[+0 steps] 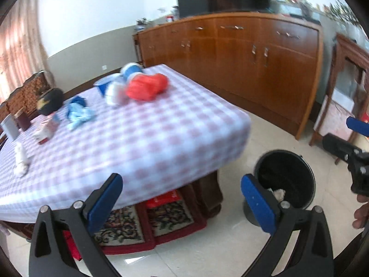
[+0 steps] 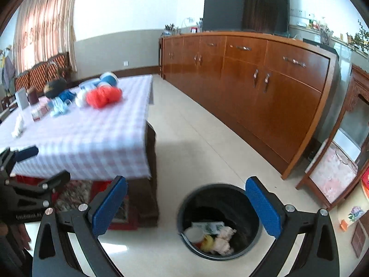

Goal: Collect trash
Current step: 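Move both tools back to the table toward the tissue and mask, then grasp the white tissue with the left tool while the right tool grasps the blue mask, then carry tissue and mask over the black bucket with both tools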

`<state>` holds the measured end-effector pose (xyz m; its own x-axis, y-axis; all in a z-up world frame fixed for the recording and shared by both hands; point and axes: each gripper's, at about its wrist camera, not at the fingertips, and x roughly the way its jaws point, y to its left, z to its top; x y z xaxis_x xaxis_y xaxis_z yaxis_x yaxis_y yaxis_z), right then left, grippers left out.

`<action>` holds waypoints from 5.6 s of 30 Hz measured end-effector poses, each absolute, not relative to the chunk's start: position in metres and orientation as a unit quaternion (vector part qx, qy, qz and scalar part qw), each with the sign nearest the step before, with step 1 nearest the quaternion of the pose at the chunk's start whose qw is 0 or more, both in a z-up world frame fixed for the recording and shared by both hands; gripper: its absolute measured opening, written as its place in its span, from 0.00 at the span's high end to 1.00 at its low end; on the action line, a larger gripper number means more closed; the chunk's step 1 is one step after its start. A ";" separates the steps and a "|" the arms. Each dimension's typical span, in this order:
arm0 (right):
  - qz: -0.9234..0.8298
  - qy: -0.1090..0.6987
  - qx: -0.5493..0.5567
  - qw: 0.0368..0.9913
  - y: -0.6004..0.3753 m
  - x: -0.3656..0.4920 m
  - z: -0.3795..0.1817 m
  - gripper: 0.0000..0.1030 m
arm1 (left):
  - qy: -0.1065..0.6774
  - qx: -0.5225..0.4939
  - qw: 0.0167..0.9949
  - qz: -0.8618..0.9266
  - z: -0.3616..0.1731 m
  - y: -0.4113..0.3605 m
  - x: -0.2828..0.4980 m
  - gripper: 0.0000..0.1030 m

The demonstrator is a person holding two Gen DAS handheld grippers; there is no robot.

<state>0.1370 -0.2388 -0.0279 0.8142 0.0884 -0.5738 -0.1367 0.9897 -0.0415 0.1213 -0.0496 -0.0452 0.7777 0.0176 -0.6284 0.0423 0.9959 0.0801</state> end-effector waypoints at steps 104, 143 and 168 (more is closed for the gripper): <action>0.179 0.277 -0.031 0.944 -0.104 0.191 0.030 0.76 | 0.291 -0.011 0.957 0.021 0.005 0.086 0.154 0.63; 0.012 0.293 0.012 0.956 -0.280 0.120 0.013 0.76 | 0.297 0.028 0.938 -0.179 -0.012 -0.094 0.153 0.63; 0.040 0.397 0.021 0.917 -0.376 0.151 -0.127 0.76 | 0.393 0.082 0.879 -0.255 -0.125 -0.218 0.182 0.63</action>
<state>0.1507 -0.3762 -0.1269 0.6814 0.0894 -0.7265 -0.0567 0.9960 0.0694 0.1825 -0.2178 -0.1253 0.5604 -0.3835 -0.7340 0.5133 0.8564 -0.0556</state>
